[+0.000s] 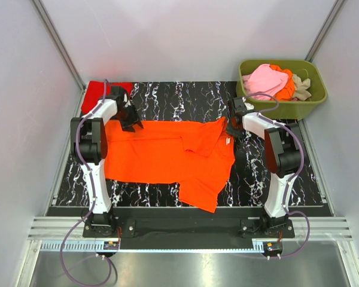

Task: Fold and stack the t-shirts
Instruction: Fold the tshirt

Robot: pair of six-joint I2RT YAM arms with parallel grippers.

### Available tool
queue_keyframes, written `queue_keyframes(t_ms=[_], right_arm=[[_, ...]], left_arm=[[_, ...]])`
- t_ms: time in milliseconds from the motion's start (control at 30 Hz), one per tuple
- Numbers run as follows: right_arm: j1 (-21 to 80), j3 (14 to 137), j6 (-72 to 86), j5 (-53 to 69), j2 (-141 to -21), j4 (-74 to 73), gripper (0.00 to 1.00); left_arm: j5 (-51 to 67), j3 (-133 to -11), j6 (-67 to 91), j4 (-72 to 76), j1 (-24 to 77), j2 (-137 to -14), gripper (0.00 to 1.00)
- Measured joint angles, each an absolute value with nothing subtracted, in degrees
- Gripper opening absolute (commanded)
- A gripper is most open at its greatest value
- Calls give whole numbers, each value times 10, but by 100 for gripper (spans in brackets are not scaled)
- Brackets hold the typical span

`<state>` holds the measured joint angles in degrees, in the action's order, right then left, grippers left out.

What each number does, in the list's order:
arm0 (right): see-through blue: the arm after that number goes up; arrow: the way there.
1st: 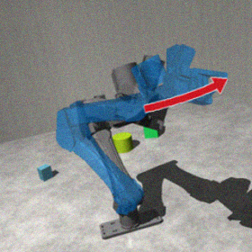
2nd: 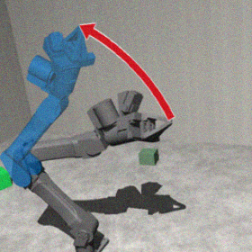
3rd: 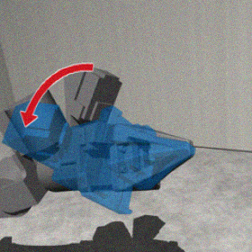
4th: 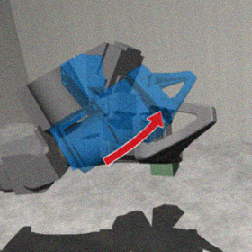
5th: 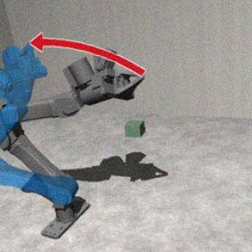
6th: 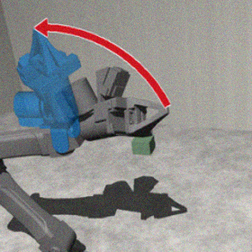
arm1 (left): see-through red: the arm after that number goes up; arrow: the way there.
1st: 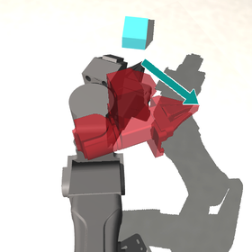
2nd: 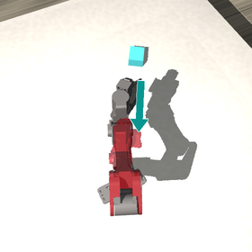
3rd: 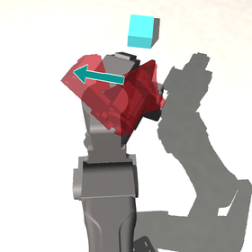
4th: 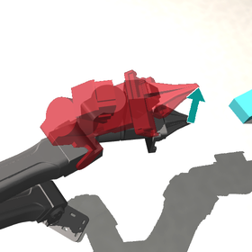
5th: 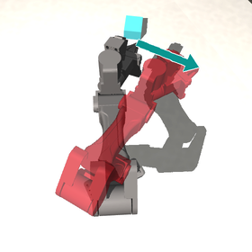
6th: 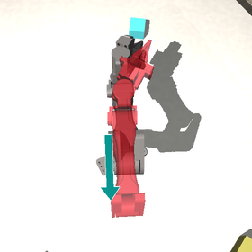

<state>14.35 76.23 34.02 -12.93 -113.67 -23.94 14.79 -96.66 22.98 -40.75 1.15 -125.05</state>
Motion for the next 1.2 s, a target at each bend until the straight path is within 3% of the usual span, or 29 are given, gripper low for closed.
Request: queue_keyframes(t_ms=[200,700,1000,1200], right_arm=[[141,762,348,-139,-1135,-246,21],[133,766,339,-108,-1042,-281,35],[133,818,326,-83,-1089,-261,42],[133,834,314,-84,-1128,-237,38]], left_arm=[[166,-969,239,-397,11,-1253,55],[196,-1008,241,-389,8,-1249,57],[194,-1008,240,-389,8,-1262,56],[183,-999,238,-386,7,-1277,56]])
